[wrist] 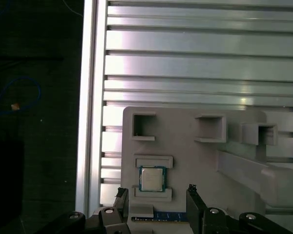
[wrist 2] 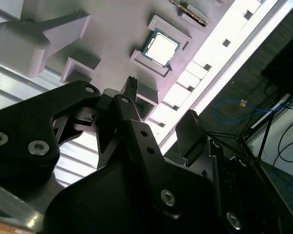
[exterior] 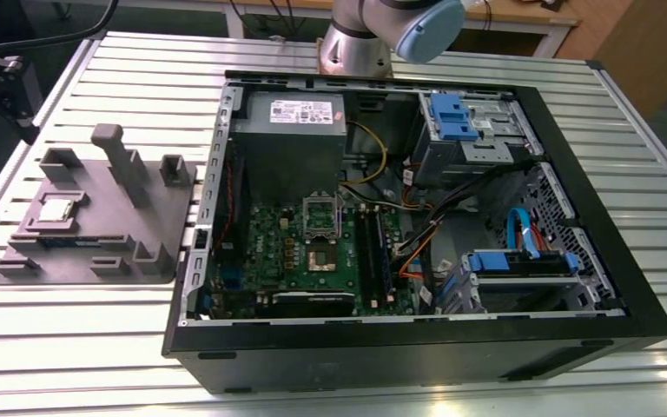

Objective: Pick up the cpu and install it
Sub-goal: 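Pick up the cpu and move it towards the insertion slot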

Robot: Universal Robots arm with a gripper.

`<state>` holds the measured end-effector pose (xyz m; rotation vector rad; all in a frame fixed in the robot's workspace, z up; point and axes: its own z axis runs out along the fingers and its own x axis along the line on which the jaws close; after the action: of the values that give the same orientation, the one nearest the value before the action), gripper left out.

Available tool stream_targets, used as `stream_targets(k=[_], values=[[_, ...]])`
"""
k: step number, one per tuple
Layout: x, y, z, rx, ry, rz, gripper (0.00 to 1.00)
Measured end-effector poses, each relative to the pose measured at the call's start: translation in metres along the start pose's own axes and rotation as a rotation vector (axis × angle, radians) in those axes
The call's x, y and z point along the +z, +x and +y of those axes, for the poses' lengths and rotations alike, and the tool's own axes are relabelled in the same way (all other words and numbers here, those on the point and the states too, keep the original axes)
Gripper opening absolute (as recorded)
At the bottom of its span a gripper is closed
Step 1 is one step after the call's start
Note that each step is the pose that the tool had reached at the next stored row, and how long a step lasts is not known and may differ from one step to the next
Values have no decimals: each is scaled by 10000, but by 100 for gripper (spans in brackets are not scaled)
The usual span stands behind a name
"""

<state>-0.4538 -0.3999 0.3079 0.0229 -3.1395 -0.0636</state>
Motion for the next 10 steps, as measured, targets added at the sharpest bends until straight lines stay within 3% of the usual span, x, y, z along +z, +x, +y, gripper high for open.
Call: stream_targets(k=[10], values=[[29, 0, -1, 0, 38, 0, 59]])
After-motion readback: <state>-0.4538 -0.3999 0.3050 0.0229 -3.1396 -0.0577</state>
